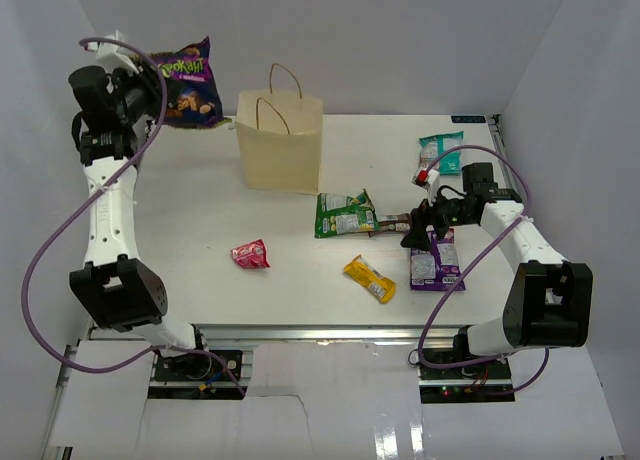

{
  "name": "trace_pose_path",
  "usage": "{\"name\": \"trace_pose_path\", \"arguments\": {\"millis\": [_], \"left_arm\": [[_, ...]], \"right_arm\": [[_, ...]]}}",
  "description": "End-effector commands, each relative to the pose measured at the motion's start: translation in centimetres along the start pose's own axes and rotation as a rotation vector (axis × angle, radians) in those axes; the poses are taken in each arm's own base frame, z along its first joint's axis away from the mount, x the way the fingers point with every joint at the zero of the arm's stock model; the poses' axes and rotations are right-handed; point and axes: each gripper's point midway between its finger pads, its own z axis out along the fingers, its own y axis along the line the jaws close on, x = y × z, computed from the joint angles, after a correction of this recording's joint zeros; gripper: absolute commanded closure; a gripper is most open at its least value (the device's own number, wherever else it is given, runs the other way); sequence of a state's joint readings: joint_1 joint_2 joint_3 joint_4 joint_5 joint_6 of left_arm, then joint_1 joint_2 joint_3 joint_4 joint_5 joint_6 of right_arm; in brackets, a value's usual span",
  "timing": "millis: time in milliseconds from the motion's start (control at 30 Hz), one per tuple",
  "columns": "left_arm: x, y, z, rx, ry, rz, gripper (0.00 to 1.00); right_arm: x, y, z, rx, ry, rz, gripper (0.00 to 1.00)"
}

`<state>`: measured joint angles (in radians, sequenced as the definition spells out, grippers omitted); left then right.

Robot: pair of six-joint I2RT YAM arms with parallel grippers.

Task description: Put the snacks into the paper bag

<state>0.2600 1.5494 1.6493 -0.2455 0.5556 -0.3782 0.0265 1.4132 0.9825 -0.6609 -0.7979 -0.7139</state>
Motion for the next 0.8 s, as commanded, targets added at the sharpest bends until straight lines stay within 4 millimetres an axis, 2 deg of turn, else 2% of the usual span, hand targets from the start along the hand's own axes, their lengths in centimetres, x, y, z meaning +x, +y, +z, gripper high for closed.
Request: {"name": "trace_pose_path", "arguments": {"millis": [0, 67, 100, 167, 200, 233, 333, 433, 567, 633, 767], "left_arm": [[-8.7, -6.9, -0.9, 0.142, -0.234, 0.276, 0.94], [-9.3, -8.1, -0.3, 0.185, -0.251, 0.311, 0.94], [-9.9, -9.5, 0.4, 0.224, -0.273, 0.347, 0.94], [-10.1, -11.1, 1.4, 0.27, -0.28, 0.383, 0.94], [-9.6, -11.2, 2.5, 0.284, -0.271, 0.39, 0.94], [-10.4, -12.9, 2.6, 0.317, -0.297, 0.423, 0.94], [-10.2, -14.4, 4.2, 0.36, -0.31, 0.456, 0.94], [-9.6, -15.0, 5.2, 0.399, -0.309, 0.476, 0.94], [-9.1, -15.9, 5.2, 0.456, -0.303, 0.48, 0.94], [-8.9, -16.7, 4.7, 0.514, -0.313, 0.53, 0.94], [-7.8, -17.2, 4.5, 0.579, -0.313, 0.613, 0.94]], "right_arm": [[-1.1, 0.2, -0.4, -0.015, -0.027, -0.024, 0.1], [-0.9, 0.2, -0.3, -0.015, -0.025, -0.025, 0.1], [-0.8, 0.2, -0.3, -0.015, -0.022, -0.023, 0.1], [-0.8, 0.2, -0.3, -0.017, -0.022, -0.018, 0.1], [-0.9, 0.2, -0.3, -0.017, -0.022, -0.022, 0.09], [-0.9, 0.2, -0.3, -0.017, -0.022, -0.022, 0.09], [-0.9, 0.1, -0.3, -0.016, -0.022, -0.021, 0.09], [-0.7, 0.1, -0.2, -0.019, -0.019, -0.018, 0.09], [-0.4, 0.2, -0.1, -0.021, -0.013, -0.016, 0.09], [-0.3, 0.1, -0.1, -0.019, -0.013, -0.013, 0.09], [-0.2, 0.0, 0.0, -0.021, -0.011, -0.012, 0.1]]}}
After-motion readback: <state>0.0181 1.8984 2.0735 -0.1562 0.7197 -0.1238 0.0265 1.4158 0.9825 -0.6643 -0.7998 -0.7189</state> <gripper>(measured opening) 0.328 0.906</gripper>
